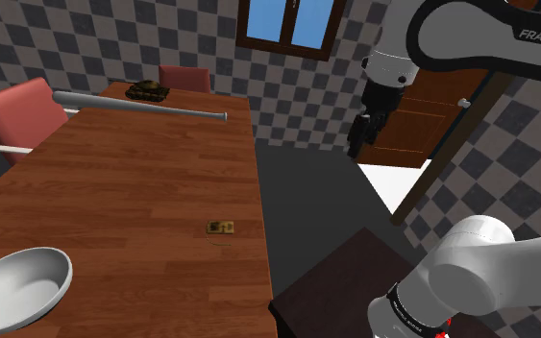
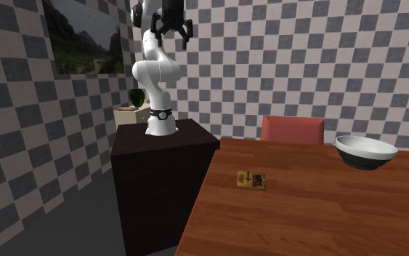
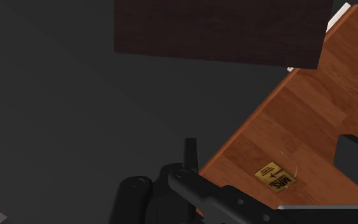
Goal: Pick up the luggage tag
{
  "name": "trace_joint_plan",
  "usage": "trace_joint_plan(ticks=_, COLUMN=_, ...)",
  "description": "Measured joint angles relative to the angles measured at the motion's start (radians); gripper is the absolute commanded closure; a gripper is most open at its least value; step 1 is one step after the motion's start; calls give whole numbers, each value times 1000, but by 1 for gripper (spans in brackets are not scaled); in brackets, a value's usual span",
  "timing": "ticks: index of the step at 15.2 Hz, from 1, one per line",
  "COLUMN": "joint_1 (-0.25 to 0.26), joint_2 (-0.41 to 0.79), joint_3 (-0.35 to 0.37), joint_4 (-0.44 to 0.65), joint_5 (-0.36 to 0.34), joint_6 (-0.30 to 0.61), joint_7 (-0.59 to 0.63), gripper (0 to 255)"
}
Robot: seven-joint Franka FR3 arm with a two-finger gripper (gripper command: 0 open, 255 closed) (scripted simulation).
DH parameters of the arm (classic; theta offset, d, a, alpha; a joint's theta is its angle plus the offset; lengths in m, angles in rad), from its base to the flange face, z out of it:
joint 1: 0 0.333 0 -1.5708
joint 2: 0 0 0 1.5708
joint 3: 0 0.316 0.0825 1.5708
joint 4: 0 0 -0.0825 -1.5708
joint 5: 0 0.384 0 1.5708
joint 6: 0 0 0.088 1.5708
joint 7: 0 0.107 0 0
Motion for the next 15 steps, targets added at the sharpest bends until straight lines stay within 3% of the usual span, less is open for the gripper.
trace_joint_plan(ticks=4, joint_1=16, joint_2=49, joint_3=-19, joint_4=-23, joint_5=-4, joint_6=71, joint_7=-59, gripper=0)
trace_joint_plan(ticks=15, joint_1=102, joint_2=395, joint_3=-89, joint_4=-24, joint_5=12, joint_6=412, joint_7=-370, gripper=0)
